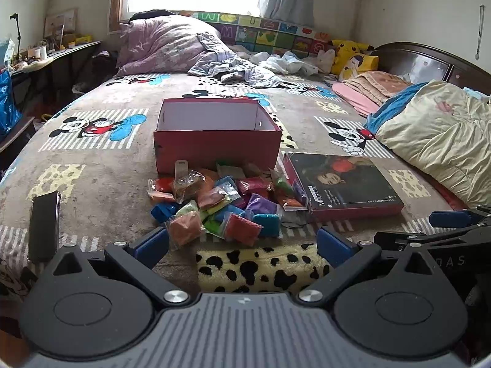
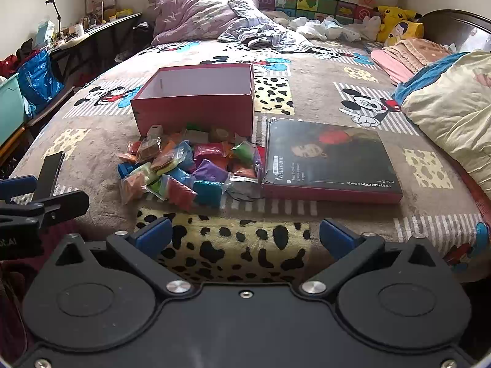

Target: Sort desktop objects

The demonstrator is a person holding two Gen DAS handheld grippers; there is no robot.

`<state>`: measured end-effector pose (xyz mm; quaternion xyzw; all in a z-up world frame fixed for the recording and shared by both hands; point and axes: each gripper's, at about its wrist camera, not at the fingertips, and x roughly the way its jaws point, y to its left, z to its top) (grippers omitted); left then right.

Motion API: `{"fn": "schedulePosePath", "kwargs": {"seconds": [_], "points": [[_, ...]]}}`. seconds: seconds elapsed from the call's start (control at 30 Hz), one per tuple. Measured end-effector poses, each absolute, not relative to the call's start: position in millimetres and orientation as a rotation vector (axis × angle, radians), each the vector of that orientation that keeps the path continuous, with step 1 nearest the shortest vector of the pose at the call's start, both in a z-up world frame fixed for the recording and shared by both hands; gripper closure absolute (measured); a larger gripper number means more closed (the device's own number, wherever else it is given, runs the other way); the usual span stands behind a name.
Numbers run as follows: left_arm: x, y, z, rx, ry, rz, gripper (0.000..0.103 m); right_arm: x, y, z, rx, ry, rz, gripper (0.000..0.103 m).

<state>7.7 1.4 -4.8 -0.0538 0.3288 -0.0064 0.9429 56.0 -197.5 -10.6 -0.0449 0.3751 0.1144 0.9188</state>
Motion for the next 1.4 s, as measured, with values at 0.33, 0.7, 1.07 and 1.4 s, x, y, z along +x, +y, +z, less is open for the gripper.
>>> {"fn": "schedulePosePath", "kwargs": {"seconds": [0.33,0.7,1.07,1.4], "points": [[8.1,0.8,-6.7,-0.113,0.677,-0.016,0.000,57.5,-199.0,-11.1,-0.088,0.781,0.237,0.000],[8.9,0.4,-4.6,-0.113,0.675,-0.015,0.000,56.6,-199.0,-13.7,-0.083,0.779,0.239,0.001],[9.1,0.9,-5.2,-0.114,0.680,-0.012,0.000,58.4,-198.4,-13.5,-0.081,0.787,0.246,0.000],[12.3,0.9,-7.4,-0.115,0.687,-0.014,0.000,60.3,-199.0,-15.3,-0.080,0.794,0.246,0.000]]}}
